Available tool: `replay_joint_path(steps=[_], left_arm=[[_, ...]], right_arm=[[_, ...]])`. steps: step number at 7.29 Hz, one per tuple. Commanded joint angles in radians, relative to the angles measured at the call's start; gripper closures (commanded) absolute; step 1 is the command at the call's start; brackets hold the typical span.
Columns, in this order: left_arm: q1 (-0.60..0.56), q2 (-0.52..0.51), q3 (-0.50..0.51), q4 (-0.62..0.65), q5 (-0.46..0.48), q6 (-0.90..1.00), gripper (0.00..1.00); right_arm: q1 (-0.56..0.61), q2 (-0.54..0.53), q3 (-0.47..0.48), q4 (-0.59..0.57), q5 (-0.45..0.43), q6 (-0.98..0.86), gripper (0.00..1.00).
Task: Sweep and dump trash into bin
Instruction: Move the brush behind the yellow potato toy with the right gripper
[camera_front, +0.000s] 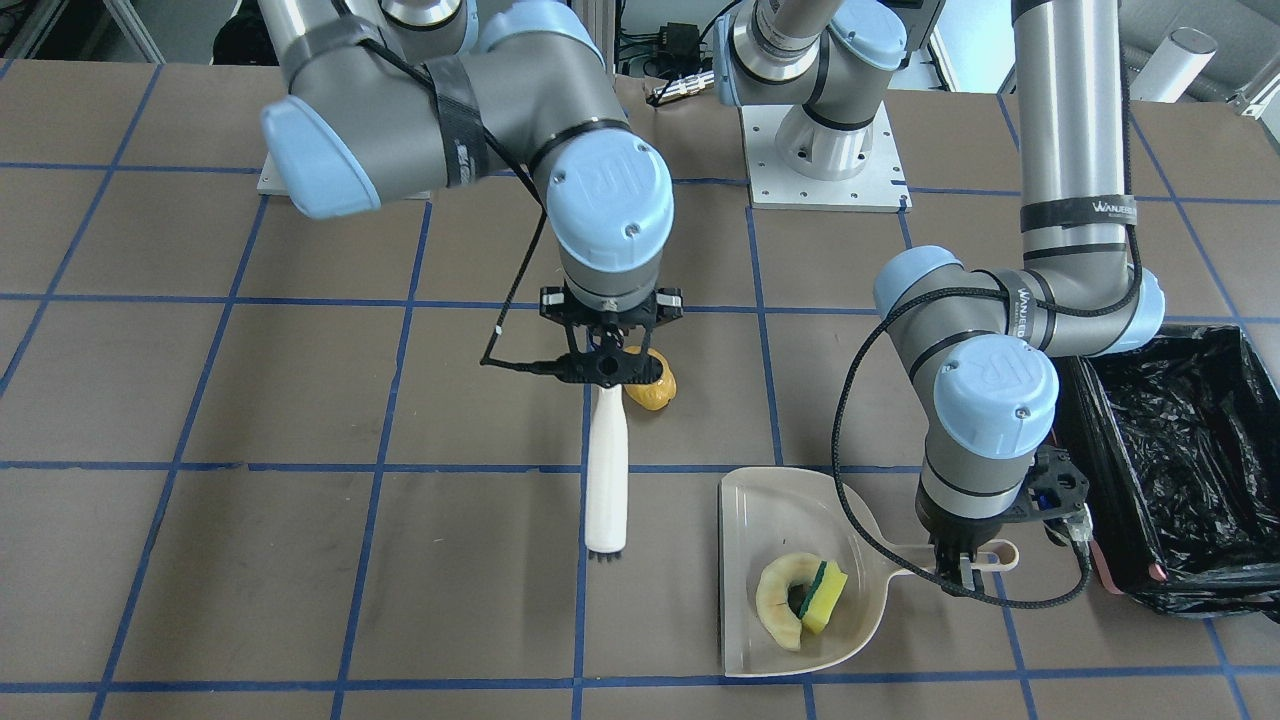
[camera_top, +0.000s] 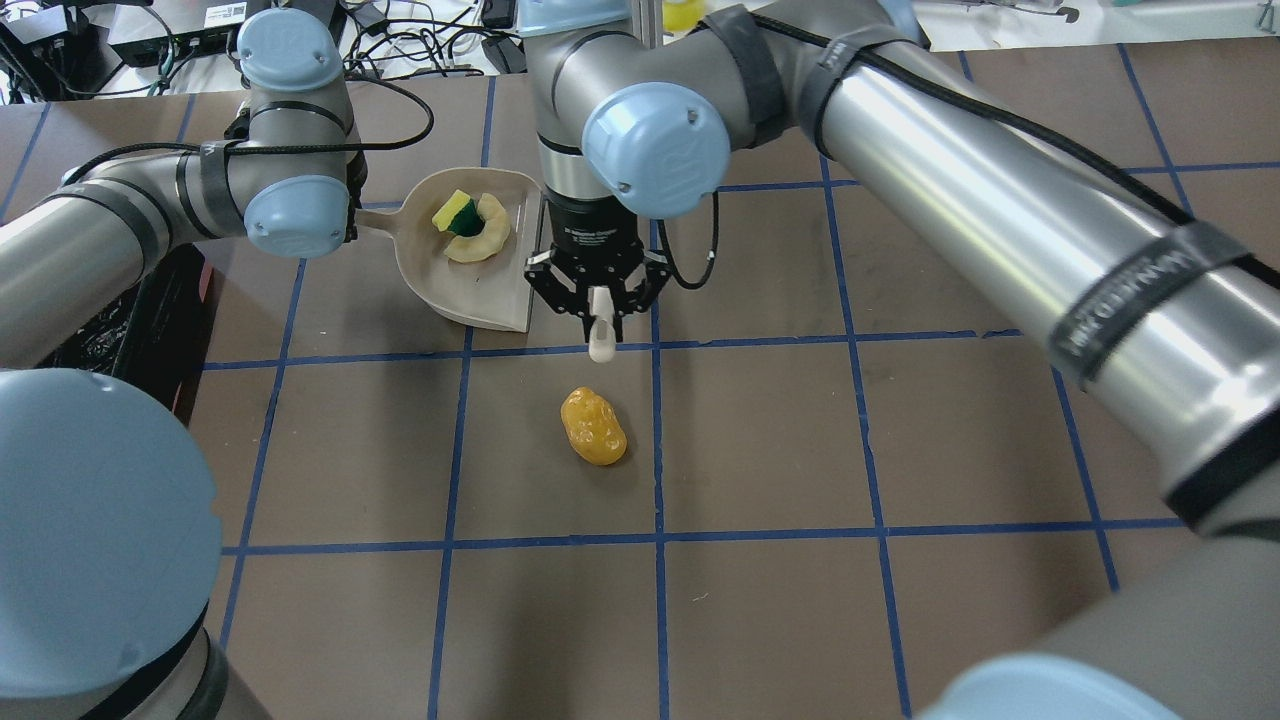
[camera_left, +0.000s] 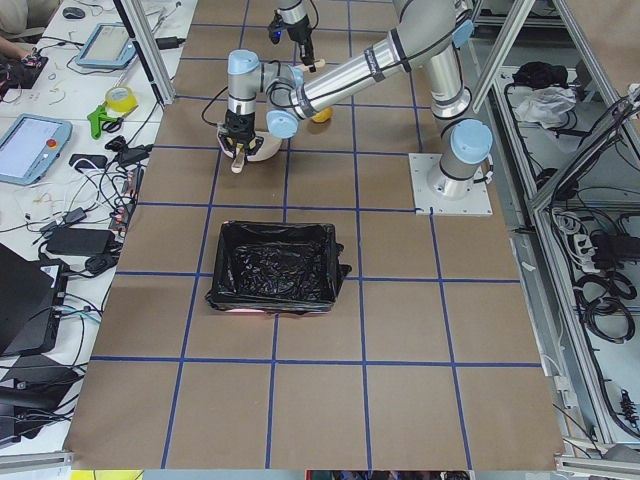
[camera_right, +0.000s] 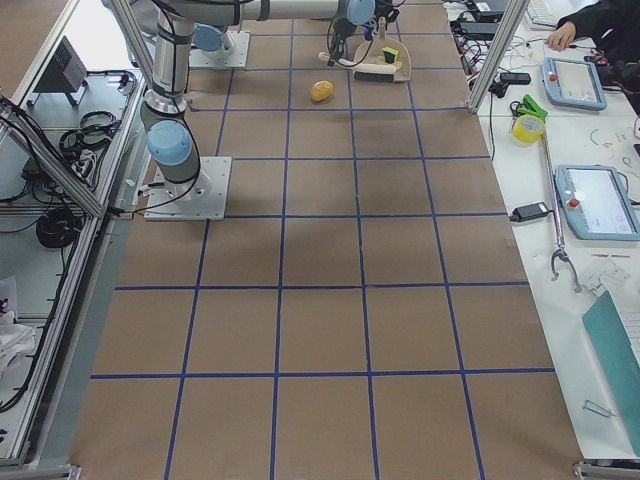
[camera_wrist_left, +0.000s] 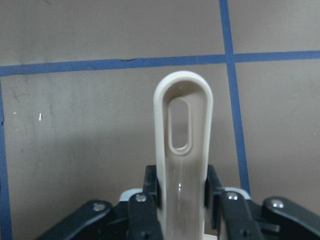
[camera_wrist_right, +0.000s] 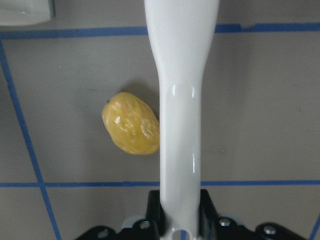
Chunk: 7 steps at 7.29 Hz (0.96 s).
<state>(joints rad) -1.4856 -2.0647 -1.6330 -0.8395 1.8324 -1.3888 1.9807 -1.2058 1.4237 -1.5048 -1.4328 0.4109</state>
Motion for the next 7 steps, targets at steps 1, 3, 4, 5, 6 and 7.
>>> replay_joint_path(steps=[1, 3, 4, 5, 6, 7], left_arm=[[0.002, 0.069, -0.126, -0.001, 0.001, 0.005, 1.00], [0.002, 0.145, -0.241, -0.003, 0.004, 0.004, 1.00], [0.002, 0.190, -0.293, -0.003, 0.005, 0.004, 1.00], [0.002, 0.227, -0.330, -0.003, 0.008, 0.004, 1.00], [0.001, 0.257, -0.370, -0.003, 0.010, -0.010, 1.00], [-0.002, 0.284, -0.411, -0.001, 0.017, -0.018, 1.00]], right_arm=[[-0.022, -0.196, 0.267, -0.026, -0.011, 0.015, 0.98], [-0.010, -0.228, 0.404, -0.092, 0.008, 0.098, 0.99], [0.003, -0.229, 0.434, -0.115, 0.012, 0.191, 0.99], [0.048, -0.229, 0.445, -0.121, 0.018, 0.285, 0.99], [0.116, -0.218, 0.443, -0.138, 0.020, 0.366, 0.99], [0.166, -0.212, 0.446, -0.155, 0.069, 0.438, 1.00]])
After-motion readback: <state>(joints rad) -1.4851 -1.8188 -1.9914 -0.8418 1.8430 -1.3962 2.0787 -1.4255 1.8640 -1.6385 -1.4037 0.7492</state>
